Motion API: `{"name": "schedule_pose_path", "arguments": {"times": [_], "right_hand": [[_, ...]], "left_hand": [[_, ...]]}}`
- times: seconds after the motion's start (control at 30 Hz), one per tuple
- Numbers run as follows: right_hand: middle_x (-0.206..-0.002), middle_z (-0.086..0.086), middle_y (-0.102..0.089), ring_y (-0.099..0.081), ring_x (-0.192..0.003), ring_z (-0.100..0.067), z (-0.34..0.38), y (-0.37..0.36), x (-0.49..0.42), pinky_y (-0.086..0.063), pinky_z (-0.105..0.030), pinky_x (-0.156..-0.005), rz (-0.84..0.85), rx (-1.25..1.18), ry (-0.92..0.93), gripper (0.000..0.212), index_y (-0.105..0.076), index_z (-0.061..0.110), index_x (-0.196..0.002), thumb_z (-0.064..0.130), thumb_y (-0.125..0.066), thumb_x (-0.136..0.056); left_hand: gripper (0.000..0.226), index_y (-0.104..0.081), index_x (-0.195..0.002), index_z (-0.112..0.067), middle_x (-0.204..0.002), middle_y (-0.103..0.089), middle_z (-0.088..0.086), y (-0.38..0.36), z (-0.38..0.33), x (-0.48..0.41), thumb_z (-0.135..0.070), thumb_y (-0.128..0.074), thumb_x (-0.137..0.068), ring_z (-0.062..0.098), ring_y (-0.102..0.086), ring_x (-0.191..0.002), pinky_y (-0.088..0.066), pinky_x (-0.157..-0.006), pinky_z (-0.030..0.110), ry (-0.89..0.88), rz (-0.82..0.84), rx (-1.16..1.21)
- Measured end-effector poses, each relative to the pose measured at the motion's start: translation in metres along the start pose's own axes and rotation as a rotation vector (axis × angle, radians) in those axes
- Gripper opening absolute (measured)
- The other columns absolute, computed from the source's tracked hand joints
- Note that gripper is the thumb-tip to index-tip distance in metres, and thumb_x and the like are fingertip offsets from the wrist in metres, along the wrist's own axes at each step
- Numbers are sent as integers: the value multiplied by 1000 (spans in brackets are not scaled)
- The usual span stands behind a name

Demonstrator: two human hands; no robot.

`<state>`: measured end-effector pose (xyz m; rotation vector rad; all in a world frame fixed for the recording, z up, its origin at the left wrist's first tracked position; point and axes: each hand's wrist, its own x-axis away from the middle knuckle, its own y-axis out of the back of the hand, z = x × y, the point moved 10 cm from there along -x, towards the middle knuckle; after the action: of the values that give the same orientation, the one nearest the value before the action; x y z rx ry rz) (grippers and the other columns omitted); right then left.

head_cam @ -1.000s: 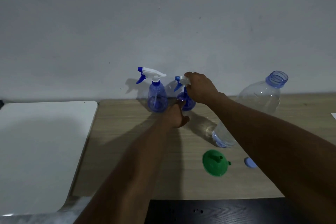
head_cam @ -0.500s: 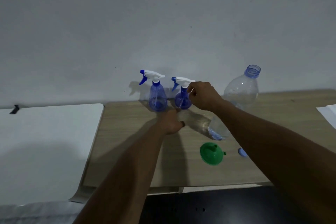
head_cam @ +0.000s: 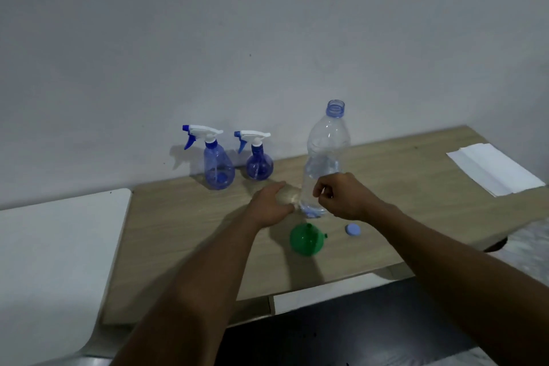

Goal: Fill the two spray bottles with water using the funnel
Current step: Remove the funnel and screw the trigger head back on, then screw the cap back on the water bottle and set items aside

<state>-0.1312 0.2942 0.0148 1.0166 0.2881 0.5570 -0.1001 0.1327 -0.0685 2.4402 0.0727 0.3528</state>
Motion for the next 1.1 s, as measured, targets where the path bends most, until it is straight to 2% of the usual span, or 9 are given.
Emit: {"name": "schedule_pose_path", "arguments": {"times": [0.13,0.27,0.43,0.53,0.77,0.87,0.97,1.03,1.1], "right_hand": [[-89,-2,-72,-65,-84,-23,-59,1,13,-54,-33,-79,43,70,-118,17,-74,14,-96,15,-61,-84],[-93,-3,-74,-66,-94,-25,-108,-10,19,-51,-31,-80,103,86,-204,22,-70,19,-101,18,-63,-81],[-115,-4,-62,-60,-104,-23,-139,-52,20,-48,-30,-82,255,129,-172,39,-62,22,-121,27,-71,-83],[-120,-4,-54,-57,-109,-23,-149,-78,24,-50,-36,-92,357,148,-143,37,-60,24,-124,28,-66,-88],[-115,-6,-58,-58,-101,-22,-176,-76,21,-52,-38,-88,431,138,-121,23,-62,21,-113,28,-62,-91],[-111,-5,-65,-63,-99,-23,-202,-39,11,-54,-38,-86,386,111,-197,28,-67,18,-112,31,-69,-87],[-93,-2,-72,-69,-91,-22,-215,24,-11,-54,-30,-79,237,27,-220,22,-73,20,-99,34,-73,-83],[-81,-2,-74,-72,-82,-23,-207,74,-28,-53,-29,-69,116,-114,-206,16,-75,17,-91,32,-73,-84],[-80,-9,-74,-71,-73,-22,-185,122,-40,-55,-33,-63,20,-309,-159,16,-74,12,-88,28,-73,-87]], "left_hand": [[95,-36,-153,-20,-150,-47,0,-16,-30,-10,-41,-85,-74,19,-46,-135,-37,-102,25,-63,-12,46],[82,-47,-137,-33,-117,-59,-19,-27,-53,-16,-40,-90,-67,11,-62,-108,-50,-88,26,-109,-82,156],[90,-44,-135,-38,-126,-64,-10,-33,-52,-18,-57,-85,-58,16,-64,-109,-55,-93,43,-59,-204,220],[84,-49,-134,-33,-125,-66,-8,-33,-52,-19,-51,-88,-61,15,-65,-106,-55,-94,42,-40,-233,220],[85,-53,-134,-27,-126,-67,-6,-42,-54,-25,-44,-92,-61,12,-65,-109,-55,-95,34,13,-238,253],[87,-54,-135,-24,-125,-67,-5,-50,-63,-27,-40,-94,-60,12,-65,-109,-54,-94,30,16,-224,263],[96,-54,-136,-26,-126,-67,-4,-59,-72,-31,-50,-94,-52,14,-66,-110,-55,-96,37,21,-208,251],[95,-53,-137,-25,-127,-66,-3,-68,-81,-33,-46,-94,-55,14,-65,-111,-55,-96,37,14,-188,243],[90,-54,-136,-24,-125,-67,-3,-76,-89,-35,-41,-95,-58,13,-65,-108,-55,-94,34,7,-183,247]]}}
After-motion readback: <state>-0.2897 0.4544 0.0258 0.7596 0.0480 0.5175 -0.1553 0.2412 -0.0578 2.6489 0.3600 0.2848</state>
